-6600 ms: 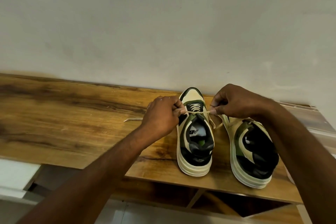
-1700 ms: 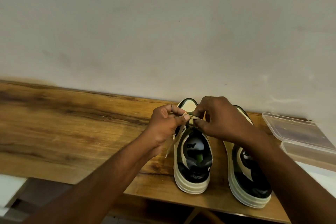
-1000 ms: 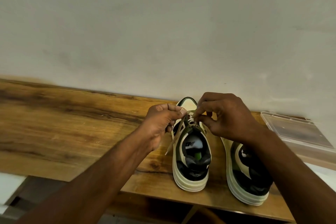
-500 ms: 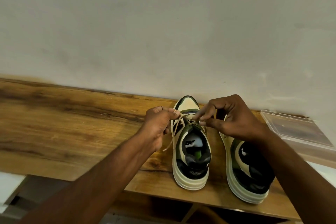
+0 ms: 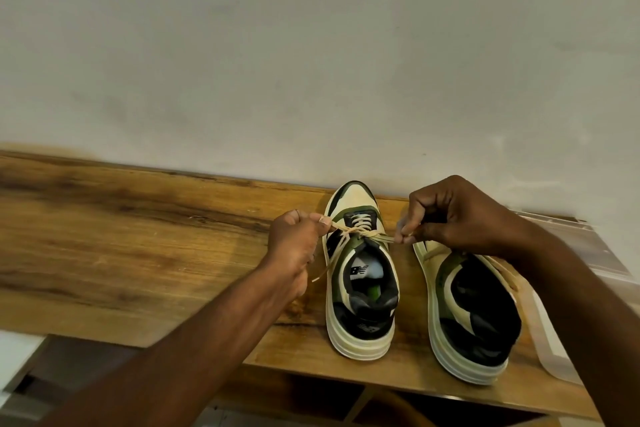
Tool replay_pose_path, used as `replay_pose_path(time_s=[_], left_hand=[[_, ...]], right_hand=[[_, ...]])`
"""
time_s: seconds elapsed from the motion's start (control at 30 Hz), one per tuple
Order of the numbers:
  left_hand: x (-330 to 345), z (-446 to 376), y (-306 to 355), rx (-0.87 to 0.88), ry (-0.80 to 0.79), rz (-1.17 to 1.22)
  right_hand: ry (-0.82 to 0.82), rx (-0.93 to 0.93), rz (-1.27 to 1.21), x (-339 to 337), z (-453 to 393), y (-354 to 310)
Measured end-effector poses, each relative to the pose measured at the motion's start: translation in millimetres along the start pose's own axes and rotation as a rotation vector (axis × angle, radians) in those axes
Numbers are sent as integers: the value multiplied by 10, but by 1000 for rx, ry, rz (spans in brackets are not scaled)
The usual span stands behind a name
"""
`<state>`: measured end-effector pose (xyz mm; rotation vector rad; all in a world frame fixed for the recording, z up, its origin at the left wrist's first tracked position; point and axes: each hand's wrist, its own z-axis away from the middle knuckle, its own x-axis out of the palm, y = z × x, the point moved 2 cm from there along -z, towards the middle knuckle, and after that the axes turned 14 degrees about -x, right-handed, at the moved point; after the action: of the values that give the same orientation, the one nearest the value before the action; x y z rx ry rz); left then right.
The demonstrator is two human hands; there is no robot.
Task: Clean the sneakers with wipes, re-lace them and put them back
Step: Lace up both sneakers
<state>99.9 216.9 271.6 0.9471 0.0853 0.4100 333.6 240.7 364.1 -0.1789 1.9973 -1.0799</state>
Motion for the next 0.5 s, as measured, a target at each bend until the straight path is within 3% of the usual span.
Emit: replay_pose_path(time_s=[0.5], left_hand=[[-22,-45,-48,-3,24,-45]], right_hand=[[-103,71,-52,-58,33,30]])
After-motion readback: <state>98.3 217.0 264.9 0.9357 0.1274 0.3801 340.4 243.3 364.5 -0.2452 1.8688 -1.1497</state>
